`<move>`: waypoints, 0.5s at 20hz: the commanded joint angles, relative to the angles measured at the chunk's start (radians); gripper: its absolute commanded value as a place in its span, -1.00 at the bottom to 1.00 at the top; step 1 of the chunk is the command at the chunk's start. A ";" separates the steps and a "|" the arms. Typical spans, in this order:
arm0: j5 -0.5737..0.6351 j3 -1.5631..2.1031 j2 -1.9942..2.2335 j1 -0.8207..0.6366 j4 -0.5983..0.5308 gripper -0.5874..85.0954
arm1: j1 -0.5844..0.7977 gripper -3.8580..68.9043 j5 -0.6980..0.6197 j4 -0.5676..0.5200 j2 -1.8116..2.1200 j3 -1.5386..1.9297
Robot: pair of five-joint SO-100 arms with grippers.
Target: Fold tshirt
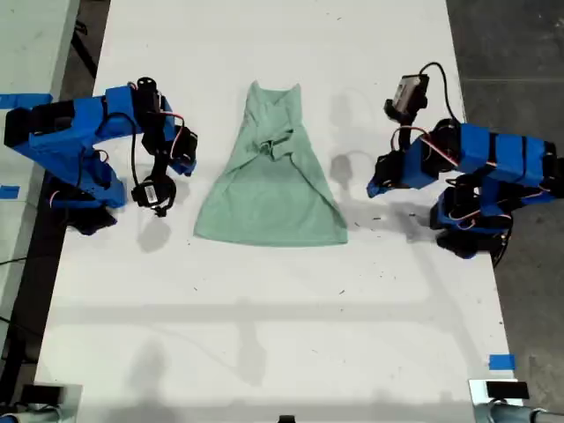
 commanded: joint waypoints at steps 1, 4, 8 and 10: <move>-0.048 0.002 0.040 0.064 -0.021 -0.98 | -0.074 -0.93 0.025 0.005 -0.043 -0.089; -0.078 0.006 0.031 0.100 -0.031 -0.98 | -0.141 -0.93 0.058 0.005 -0.078 -0.138; -0.084 0.008 0.028 0.109 -0.037 -0.98 | -0.149 -0.06 0.009 -0.017 -0.081 -0.186; -0.086 0.009 0.028 0.109 -0.037 -0.98 | -0.147 -0.11 -0.034 -0.020 -0.103 -0.209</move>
